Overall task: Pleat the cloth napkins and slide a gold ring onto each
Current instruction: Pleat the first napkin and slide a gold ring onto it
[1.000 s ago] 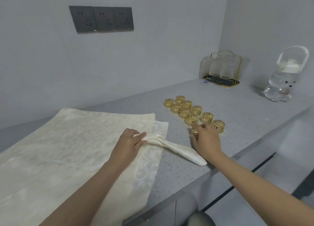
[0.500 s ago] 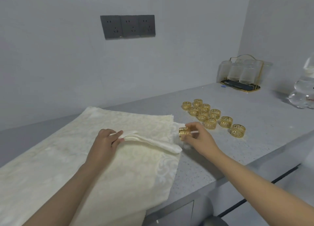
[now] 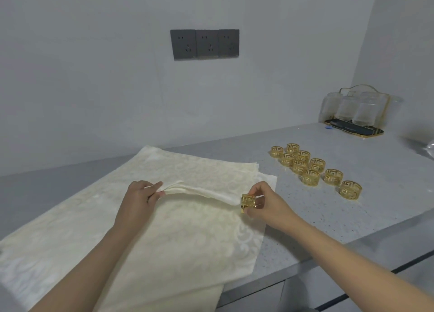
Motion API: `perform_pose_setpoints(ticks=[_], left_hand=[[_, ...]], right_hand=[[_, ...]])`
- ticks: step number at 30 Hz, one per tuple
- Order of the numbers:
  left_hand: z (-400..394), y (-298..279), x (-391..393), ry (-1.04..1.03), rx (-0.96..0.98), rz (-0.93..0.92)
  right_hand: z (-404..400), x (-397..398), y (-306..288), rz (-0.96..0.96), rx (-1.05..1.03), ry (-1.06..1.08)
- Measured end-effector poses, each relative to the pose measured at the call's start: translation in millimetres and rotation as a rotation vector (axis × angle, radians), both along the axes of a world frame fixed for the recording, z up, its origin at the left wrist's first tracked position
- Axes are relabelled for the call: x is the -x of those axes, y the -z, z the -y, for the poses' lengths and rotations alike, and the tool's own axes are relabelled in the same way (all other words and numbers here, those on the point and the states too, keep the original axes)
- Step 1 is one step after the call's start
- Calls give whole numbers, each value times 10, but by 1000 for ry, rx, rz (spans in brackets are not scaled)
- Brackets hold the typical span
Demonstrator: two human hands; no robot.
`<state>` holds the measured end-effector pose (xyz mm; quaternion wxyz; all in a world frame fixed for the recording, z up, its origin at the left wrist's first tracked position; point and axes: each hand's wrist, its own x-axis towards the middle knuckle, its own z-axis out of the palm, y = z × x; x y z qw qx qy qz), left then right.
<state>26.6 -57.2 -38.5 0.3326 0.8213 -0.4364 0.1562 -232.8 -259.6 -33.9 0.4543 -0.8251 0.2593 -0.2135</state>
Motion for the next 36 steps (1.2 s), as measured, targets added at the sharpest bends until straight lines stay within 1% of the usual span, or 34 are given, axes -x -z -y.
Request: perform_pose_setpoints(ticks=[2,6,9,19,21,24,26,28,30,33,36], left_hand=[[-30,-10,-15,-5,1,4],[-45,-15,22,14,9,13],[-29,-14,71,29,24,18],[4,44,176,124,21,56],[6,69,186,160,5,95],[12,86,208,184,-7,131],[17,86,220,173,-12,129],[7,75,222,161,-17,118],[-13,62,212,171,-9,120],[-41,79,188,190,20,128],[-51,99,166,174,46,106]], right_hand=[[-10,0,-8,-6,1,-6],[-10,-17,11,46,-63,13],[-51,-29,8,35,-99,-36],[-127,-118,10,53,-54,-72],[-149,-139,4,30,-15,-78],[-189,-181,-19,-53,133,-90],[-213,-194,-30,-111,236,-57],[-234,-205,-38,-127,300,-26],[-241,-200,-60,-54,237,-38],[-220,-162,-120,88,-38,-133],[-223,-131,-162,125,-269,-226]])
